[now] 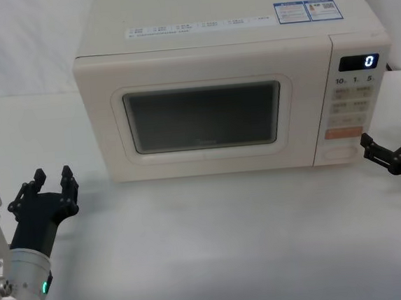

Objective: Press the button to open the microwave door with one hand; close the microwave door with the other hand.

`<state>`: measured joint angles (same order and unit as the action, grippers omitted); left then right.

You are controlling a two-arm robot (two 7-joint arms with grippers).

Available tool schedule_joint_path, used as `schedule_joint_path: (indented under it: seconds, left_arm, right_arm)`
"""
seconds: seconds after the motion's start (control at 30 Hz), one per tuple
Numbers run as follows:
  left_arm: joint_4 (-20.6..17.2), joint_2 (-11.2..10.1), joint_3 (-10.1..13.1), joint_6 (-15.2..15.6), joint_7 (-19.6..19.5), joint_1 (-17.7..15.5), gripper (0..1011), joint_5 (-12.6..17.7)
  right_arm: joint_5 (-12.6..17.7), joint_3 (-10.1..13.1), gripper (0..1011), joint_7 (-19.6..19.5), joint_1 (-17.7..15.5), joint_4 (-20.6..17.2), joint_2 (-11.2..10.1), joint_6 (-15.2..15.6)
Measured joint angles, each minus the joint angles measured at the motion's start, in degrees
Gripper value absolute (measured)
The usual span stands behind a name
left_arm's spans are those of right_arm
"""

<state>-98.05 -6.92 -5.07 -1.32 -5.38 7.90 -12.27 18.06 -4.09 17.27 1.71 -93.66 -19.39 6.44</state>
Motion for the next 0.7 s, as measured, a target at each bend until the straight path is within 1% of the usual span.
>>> schedule_joint_path:
  seconds: [0.03, 0.1, 0.2, 0.27, 0.33, 0.43, 0.47, 0.53, 0.57, 0.6, 0.63, 0.7]
  left_arm:
    - [0.00, 0.00, 0.00, 0.00, 0.00, 0.00, 485, 0.00]
    - [0.00, 0.00, 0.00, -0.01, 0.00, 0.00, 544, -0.01]
    - [0.00, 0.00, 0.00, -0.03, 0.00, 0.00, 677, -0.01]
    - [0.00, 0.00, 0.00, -0.03, 0.00, 0.00, 716, -0.01]
    - [0.00, 0.00, 0.00, -0.03, 0.00, 0.00, 792, -0.02]
    - [0.00, 0.00, 0.00, -0.03, 0.00, 0.00, 846, -0.02]
    - [0.00, 0.00, 0.00, -0.03, 0.00, 0.00, 899, -0.01]
    - [0.00, 0.00, 0.00, -0.03, 0.01, 0.00, 925, -0.01]
    - [0.00, 0.00, 0.00, -0.03, 0.01, 0.00, 977, -0.02]
    - [0.00, 0.00, 0.00, -0.03, 0.01, 0.00, 977, -0.01]
    - [0.00, 0.00, 0.00, -0.03, 0.01, 0.00, 1001, -0.01]
    - [0.00, 0.00, 0.00, -0.03, 0.01, 0.00, 1001, -0.01]
  right_arm:
    - [0.00, 0.00, 1002, 0.00, 0.00, 0.00, 0.00, 0.00]
    - [0.00, 0.00, 1002, 0.00, 0.00, 0.00, 0.00, 0.00]
    - [0.00, 0.00, 1002, 0.00, 0.00, 0.00, 0.00, 0.00]
    - [0.00, 0.00, 1002, 0.00, 0.00, 0.00, 0.00, 0.00]
    - [0.00, 0.00, 1002, 0.00, 0.00, 0.00, 0.00, 0.00]
    - [0.00, 0.00, 1002, 0.00, 0.00, 0.00, 0.00, 0.00]
    - [0.00, 0.00, 1002, 0.00, 0.00, 0.00, 0.00, 0.00]
    - [0.00, 0.00, 1002, 0.00, 0.00, 0.00, 0.00, 0.00]
    - [0.00, 0.00, 1002, 0.00, 0.00, 0.00, 0.00, 0.00]
    - [0.00, 0.00, 1002, 0.00, 0.00, 0.00, 0.00, 0.00]
    - [0.00, 0.00, 1002, 0.00, 0.00, 0.00, 0.00, 0.00]
    - [0.00, 0.00, 1002, 0.00, 0.00, 0.00, 0.00, 0.00]
